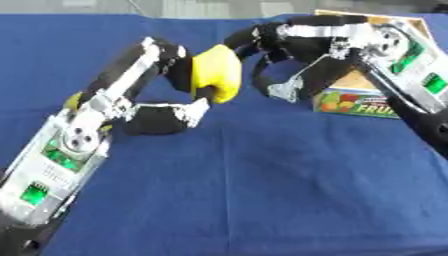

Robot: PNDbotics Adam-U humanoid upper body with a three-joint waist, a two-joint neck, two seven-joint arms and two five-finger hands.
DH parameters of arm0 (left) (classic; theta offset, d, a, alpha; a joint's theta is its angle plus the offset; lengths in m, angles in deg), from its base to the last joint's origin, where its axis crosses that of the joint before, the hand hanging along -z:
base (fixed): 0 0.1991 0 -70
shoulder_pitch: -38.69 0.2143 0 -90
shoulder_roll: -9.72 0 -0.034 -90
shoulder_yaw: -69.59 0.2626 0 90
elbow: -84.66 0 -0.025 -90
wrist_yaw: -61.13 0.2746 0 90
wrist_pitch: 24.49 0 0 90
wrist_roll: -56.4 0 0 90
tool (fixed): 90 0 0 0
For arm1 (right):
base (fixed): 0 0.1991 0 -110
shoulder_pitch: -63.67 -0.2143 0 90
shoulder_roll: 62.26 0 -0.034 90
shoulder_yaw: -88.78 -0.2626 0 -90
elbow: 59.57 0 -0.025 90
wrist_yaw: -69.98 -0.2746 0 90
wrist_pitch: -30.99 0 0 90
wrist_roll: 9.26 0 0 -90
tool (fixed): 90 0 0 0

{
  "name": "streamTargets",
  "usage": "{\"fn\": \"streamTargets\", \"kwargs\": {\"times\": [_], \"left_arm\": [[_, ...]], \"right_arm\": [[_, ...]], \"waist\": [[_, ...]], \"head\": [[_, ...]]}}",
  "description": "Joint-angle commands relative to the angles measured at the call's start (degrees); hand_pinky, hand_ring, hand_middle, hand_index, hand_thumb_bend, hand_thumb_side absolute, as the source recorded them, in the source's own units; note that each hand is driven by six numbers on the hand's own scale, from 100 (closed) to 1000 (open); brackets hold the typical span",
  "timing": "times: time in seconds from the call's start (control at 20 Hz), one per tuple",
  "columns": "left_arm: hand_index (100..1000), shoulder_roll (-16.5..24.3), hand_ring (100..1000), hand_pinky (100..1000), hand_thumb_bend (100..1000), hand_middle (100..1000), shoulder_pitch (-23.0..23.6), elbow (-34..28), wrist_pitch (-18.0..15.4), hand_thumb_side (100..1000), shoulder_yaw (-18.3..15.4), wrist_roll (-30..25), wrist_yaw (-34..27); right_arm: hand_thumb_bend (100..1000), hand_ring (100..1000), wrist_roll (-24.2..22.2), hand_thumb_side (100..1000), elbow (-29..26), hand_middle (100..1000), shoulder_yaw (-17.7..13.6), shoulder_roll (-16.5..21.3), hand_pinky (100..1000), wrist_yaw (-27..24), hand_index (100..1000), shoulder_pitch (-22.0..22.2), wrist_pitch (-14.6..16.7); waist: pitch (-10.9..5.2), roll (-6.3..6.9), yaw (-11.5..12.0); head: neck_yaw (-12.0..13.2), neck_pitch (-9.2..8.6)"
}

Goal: Pick up the objects with one hand, pass them to the other hand, and then place them into the box on the other side of the table.

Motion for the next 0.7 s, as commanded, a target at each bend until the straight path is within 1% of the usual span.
{"fn": "streamTargets", "kwargs": {"times": [0.05, 0.4, 0.7], "left_arm": [[437, -0.2, 487, 570, 100, 389, -1.3, 0.2, -0.4, 140, -0.2, -0.3, 1.0], [438, -1.0, 488, 570, 100, 388, -1.2, 2.3, -1.1, 132, -0.6, 0.4, 3.1], [440, -1.7, 489, 571, 100, 389, -1.1, 3.9, -2.1, 121, -0.9, 1.3, 5.8]], "right_arm": [[100, 958, -0.2, 100, -0.5, 970, -0.4, 0.8, 783, -0.9, 1000, -0.9, -0.6], [100, 959, -1.7, 100, -2.2, 969, -0.2, 0.8, 783, -2.7, 1000, -0.4, -1.9], [100, 960, -3.0, 100, -4.0, 973, -0.1, 1.0, 784, -4.3, 1000, -0.1, -4.0]], "waist": [[-0.23, -0.70, 0.0], [-0.12, -0.67, -0.1], [-0.03, -0.69, -0.3]], "head": [[-0.3, -0.36], [0.0, -0.68], [0.1, -0.94]]}}
